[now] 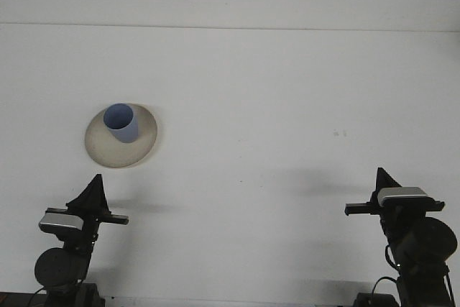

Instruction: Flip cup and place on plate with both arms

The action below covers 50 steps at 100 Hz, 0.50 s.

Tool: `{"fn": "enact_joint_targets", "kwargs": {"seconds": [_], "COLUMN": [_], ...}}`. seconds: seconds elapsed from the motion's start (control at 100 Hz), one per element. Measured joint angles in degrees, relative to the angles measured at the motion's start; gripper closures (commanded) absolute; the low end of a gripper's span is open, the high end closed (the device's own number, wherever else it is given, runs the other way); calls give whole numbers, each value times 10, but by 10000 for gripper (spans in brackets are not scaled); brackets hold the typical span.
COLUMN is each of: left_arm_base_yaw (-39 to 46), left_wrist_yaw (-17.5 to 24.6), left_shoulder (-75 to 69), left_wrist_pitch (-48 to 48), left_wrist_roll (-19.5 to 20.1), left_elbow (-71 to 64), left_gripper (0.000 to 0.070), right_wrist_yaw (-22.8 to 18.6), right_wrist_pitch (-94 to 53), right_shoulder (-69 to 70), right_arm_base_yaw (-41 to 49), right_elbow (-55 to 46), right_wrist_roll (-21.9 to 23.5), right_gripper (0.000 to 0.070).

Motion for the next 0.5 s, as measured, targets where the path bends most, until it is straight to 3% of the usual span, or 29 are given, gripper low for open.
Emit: {"fn": "enact_joint_targets", "kwargs": {"seconds": [0.19, 0.5], "left_arm_base_yaw": [0, 0], "left_wrist_yaw": [0, 0], "left_shoulder": [0, 0], "left_wrist_pitch": [0, 0], "left_wrist_roll": [0, 0], "left_elbow": [0, 0], "left_gripper": [689, 689], "right_wrist_yaw": [1, 1], "right_wrist_pitch": [35, 114], "right_shoulder": [-18, -162], "right_arm_base_yaw": [0, 0], "right_elbow": [-12, -136], "right_wrist_roll": [0, 0], "right_gripper": [700, 700]}}
